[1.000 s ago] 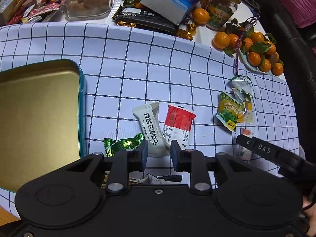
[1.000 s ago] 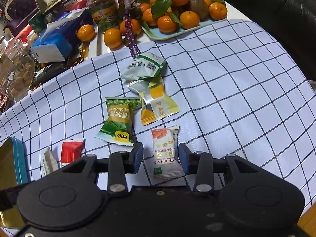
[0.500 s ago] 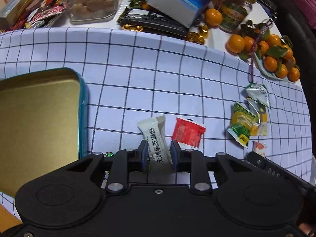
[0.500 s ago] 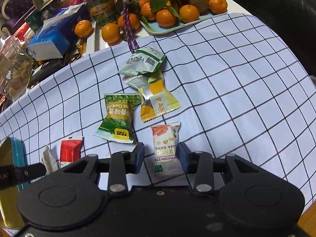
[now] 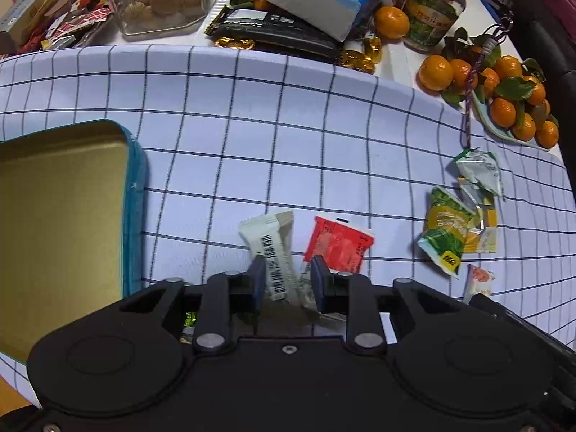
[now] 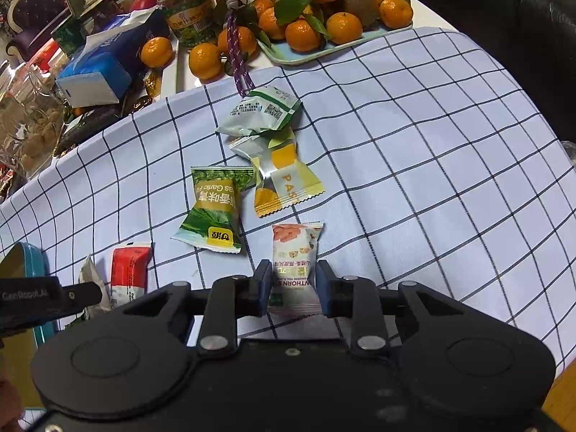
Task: Organize snacks
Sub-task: 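Close the left tool on the white sesame bar while the right tool grasps the white-and-orange packet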
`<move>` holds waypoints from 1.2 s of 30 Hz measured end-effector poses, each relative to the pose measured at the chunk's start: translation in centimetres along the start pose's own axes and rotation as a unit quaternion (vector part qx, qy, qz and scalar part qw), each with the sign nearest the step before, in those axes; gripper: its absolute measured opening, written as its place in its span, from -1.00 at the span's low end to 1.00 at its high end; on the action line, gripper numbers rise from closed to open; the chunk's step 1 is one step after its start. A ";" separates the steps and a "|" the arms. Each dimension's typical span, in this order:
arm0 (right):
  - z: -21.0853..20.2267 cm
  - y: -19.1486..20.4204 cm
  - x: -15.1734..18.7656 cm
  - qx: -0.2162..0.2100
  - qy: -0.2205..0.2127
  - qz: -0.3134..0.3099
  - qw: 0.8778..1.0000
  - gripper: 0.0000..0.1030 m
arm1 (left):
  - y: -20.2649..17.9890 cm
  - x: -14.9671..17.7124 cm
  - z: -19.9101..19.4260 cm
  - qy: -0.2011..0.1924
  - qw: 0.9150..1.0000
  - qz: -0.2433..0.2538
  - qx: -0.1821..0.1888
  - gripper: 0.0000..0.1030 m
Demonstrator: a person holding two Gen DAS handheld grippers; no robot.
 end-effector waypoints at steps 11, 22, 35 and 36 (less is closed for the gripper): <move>-1.1 -1.4 -0.4 -0.011 -0.002 0.028 1.000 -0.59 | -2.3 0.0 -1.5 -0.001 0.996 0.021 0.084 -0.25; -1.4 -1.0 -0.3 -0.016 -0.007 0.023 1.000 -0.60 | 2.2 -0.9 0.6 -0.001 0.999 -0.049 -0.020 -0.22; -1.6 -4.1 -1.0 -0.044 0.015 0.097 0.994 -0.60 | -1.1 0.7 1.7 0.025 1.000 -0.002 0.011 -0.23; -1.5 -4.4 -1.1 -0.048 0.019 0.107 0.993 -0.60 | -1.2 0.7 1.7 0.030 0.999 -0.003 0.020 -0.23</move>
Point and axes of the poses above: each gripper's, at about its wrist camera, not at the fingertips, and z roughly the way its jaws point, y to its left, x to its underside, the point moved 9 cm from there along z, roughly the way its jaws point, and after that the axes turned 2 degrees about -z, right-handed, at the moved point
